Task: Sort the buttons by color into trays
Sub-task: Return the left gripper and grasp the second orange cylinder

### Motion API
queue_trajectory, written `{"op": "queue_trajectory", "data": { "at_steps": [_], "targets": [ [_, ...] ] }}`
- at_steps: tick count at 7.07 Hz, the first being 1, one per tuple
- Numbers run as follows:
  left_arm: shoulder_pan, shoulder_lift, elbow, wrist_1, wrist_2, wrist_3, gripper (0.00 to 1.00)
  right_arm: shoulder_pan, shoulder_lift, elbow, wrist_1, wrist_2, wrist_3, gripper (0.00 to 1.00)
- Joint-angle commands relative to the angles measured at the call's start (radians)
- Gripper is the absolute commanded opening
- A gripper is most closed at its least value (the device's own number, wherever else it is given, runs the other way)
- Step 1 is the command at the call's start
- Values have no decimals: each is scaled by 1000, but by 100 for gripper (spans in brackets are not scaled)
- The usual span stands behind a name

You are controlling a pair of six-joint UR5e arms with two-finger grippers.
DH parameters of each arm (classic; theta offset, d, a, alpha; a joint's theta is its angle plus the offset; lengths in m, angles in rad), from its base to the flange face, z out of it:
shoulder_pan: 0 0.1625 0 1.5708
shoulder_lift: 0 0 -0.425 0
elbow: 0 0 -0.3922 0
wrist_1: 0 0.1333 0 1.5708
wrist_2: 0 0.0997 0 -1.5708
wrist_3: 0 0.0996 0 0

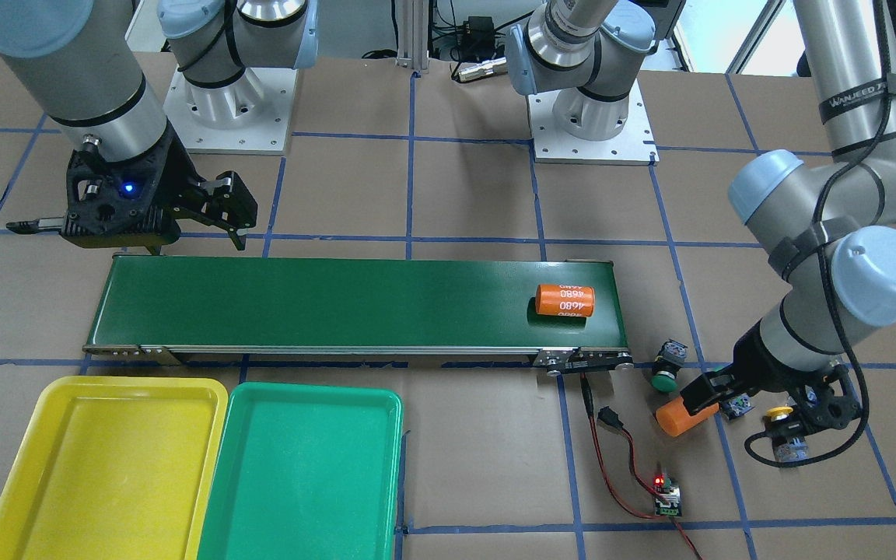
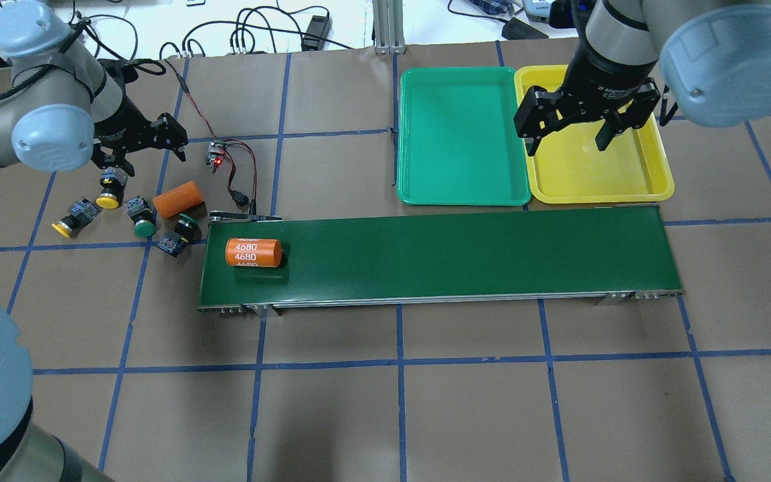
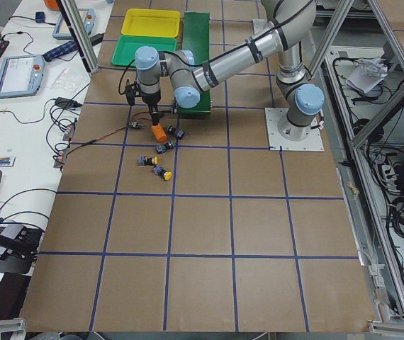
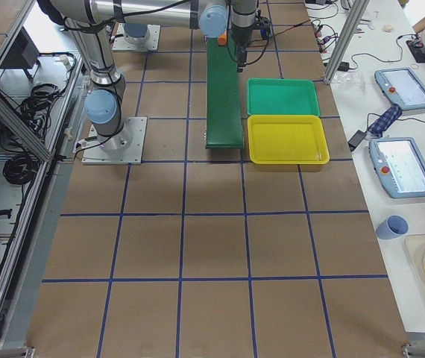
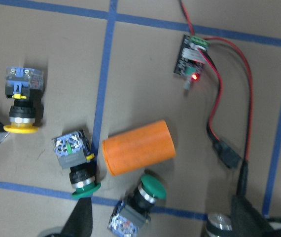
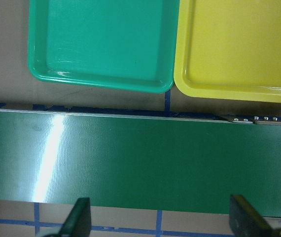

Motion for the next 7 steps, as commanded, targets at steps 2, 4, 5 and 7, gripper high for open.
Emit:
{"op": "queue_trajectory", "data": {
  "at_steps": [2, 4, 5, 7],
  "targets": [
    [-5, -80, -7, 19, 3, -82, 100, 0, 0, 0, 0, 0, 0, 100],
    [-2, -78, -3, 13, 7, -74, 100, 2, 0, 0, 0, 0, 0, 100],
    [-2, -90, -4, 18, 10, -71, 100, 0, 0, 0, 0, 0, 0, 100],
    [-2, -103, -1, 15, 61, -68, 100, 3, 0, 0, 0, 0, 0, 100]
  ]
}}
